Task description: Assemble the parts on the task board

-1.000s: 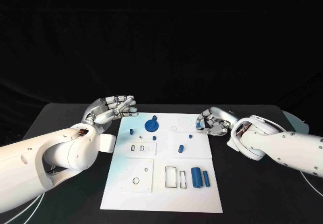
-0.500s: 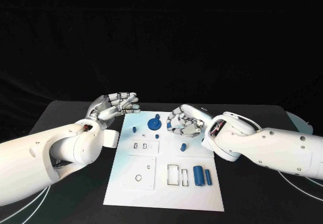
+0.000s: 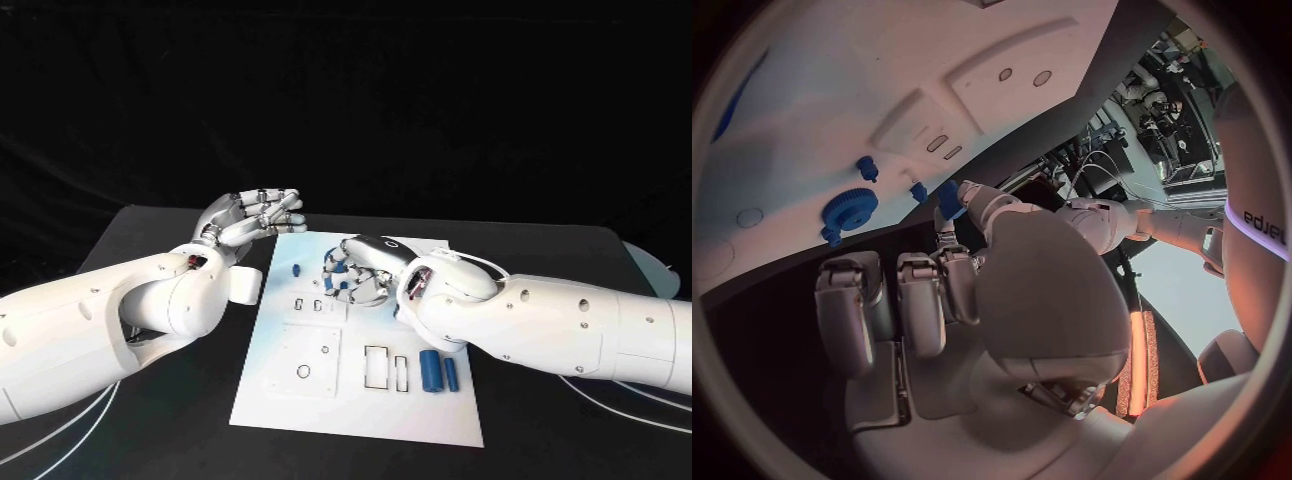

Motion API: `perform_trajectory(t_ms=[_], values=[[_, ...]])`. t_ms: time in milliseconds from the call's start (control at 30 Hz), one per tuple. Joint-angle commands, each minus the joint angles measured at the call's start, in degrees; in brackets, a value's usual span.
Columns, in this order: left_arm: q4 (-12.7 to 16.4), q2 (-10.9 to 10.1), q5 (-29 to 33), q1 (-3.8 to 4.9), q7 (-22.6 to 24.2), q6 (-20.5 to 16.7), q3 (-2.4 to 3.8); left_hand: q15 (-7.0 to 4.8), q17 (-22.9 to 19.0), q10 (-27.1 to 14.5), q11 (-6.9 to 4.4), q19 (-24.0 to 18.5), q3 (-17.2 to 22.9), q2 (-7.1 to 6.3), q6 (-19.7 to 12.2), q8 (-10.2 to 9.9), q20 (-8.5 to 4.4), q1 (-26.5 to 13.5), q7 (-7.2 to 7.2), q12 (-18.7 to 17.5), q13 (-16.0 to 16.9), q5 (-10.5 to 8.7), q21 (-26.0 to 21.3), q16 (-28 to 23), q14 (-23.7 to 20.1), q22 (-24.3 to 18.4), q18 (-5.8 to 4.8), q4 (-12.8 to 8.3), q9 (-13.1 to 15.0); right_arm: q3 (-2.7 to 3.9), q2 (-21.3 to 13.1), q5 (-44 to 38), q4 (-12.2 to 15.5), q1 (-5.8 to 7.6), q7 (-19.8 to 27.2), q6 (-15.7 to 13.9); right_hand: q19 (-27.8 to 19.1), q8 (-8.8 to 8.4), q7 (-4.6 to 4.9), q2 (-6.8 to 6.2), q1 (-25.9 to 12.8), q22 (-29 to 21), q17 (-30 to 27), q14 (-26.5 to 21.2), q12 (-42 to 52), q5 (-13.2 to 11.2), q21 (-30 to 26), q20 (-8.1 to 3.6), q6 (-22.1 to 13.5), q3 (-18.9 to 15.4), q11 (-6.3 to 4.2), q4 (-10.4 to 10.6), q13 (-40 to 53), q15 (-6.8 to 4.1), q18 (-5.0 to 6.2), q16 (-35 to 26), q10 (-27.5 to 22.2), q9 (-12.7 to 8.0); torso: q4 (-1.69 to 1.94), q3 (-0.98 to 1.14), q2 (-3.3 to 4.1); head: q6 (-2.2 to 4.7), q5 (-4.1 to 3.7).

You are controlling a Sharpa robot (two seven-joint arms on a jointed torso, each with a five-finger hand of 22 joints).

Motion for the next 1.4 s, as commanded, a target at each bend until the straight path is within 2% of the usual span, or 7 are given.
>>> perform_trajectory(t_ms=[33,167,300,567,1200,1267,1400], values=[[0.1,0.1,-0.2,0.08,0.4,1.0,0.04,-0.05,0.1,-0.2,0.11,-0.5,0.2,0.13,-0.2,-0.4,-0.05,-0.1,1.13,-0.3,0.0,-0.17,0.3,-0.2,-0.3,0.1,0.47,-0.3,-0.1,-0.13,0.9,-4.4,-0.7,-0.57,-2.5,2.7,6.0,1.0,-0.7,0.06,-0.5,15.1,12.1,5.4,-0.3,-0.1,0.3,-0.55,0.7,0.1,-0.35,0.4,4.9,-0.42,-0.82,0.2,-0.2,1.5,0.05,-0.06,0.02,-0.19,0.25],[0.1,0.0,-0.2,0.08,0.4,1.0,0.04,-0.05,0.1,-0.2,0.11,-0.5,0.2,0.13,-0.2,-0.4,-0.05,-0.1,1.13,-0.3,0.0,-0.17,0.3,-0.2,-0.3,0.1,0.47,-0.3,-0.1,-0.31,2.0,-5.2,-1.5,-1.11,-2.7,3.1,6.0,1.0,-0.7,0.06,-0.5,15.1,12.1,5.4,-0.3,-0.1,0.3,-0.55,0.7,0.1,-0.35,0.4,4.9,-0.42,-0.82,0.2,-0.2,1.5,-0.08,0.04,0.01,-0.45,0.61],[0.2,0.0,-0.2,0.09,0.4,1.0,0.04,-0.05,0.1,-0.2,0.11,-0.5,0.2,0.13,-0.2,-0.4,-0.05,-0.1,1.13,-0.3,0.0,-0.17,0.3,-0.2,-0.3,0.1,0.47,-0.3,-0.1,-0.46,2.8,-6.0,-2.1,-1.65,-2.9,3.4,6.0,1.01,-0.71,0.07,-0.5,15.1,12.1,5.4,-0.3,0.0,0.3,-0.55,0.7,0.1,-0.36,0.4,4.9,-0.42,-0.82,0.2,-0.1,1.5,0.05,0.1,0.03,-0.65,0.84],[0.3,-0.2,-0.2,0.09,0.3,1.0,0.04,-0.06,0.1,-0.1,0.09,-0.5,0.2,0.16,-0.2,-0.4,-0.02,-0.1,1.16,-0.3,0.1,-0.17,0.4,-0.2,-0.3,0.1,0.48,-0.2,-0.1,-0.61,3.4,-6.8,-3.0,-2.31,-3.5,4.2,6.0,1.04,-0.71,0.02,-0.6,15.1,12.1,5.4,-0.3,0.0,0.3,-0.57,0.6,0.1,-0.36,0.4,4.9,-0.44,-0.82,0.2,-0.2,1.5,-0.11,0.1,0.04,-1.01,1.34],[0.4,-0.5,-0.2,0.09,0.2,0.9,0.04,-0.06,0.1,-0.1,0.09,-0.5,0.2,0.16,-0.2,-0.4,-0.02,-0.1,1.16,-0.3,0.1,-0.17,0.4,-0.2,-0.3,0.1,0.48,-0.2,-0.1,-0.69,3.8,-7.2,-4.1,-2.9,-4.5,5.6,6.0,1.18,-0.66,-0.35,-1.8,15.1,11.9,5.4,-0.6,-0.2,0.3,-0.61,0.3,-0.2,-0.34,0.9,4.7,-0.45,-0.82,0.1,-0.3,1.7,-0.08,0.09,-0.01,-1.2,1.38],[0.4,-0.5,-0.2,0.09,0.2,0.9,0.04,-0.06,0.1,-0.1,0.09,-0.5,0.2,0.16,-0.2,-0.4,-0.02,-0.1,1.16,-0.3,0.1,-0.17,0.4,-0.2,-0.3,0.1,0.48,-0.2,-0.1,-0.69,3.8,-7.3,-4.1,-2.97,-4.7,5.5,6.0,1.24,-0.64,-0.55,-2.6,15.1,11.9,5.4,-0.6,-1.6,0.3,-0.6,0.1,-0.5,-0.31,1.3,4.7,-0.42,-0.82,0.1,-0.3,1.8,-0.06,0.08,-0.02,-1.22,1.41],[0.4,-0.5,-0.2,0.09,0.2,0.9,0.04,-0.06,0.1,-0.1,0.09,-0.5,0.2,0.16,-0.2,-0.4,-0.02,-0.1,1.16,-0.3,0.1,-0.17,0.4,-0.2,-0.3,0.1,0.48,-0.2,-0.1,-0.69,3.8,-7.5,-4.1,-3.06,-5.1,5.3,6.0,1.25,-0.61,-0.68,-2.9,15.1,11.8,5.4,-0.7,-2.1,0.3,-0.6,0.0,-0.6,-0.29,1.4,4.6,-0.41,-0.82,0.1,-0.4,1.9,-0.01,0.07,-0.05,-1.22,1.37]])
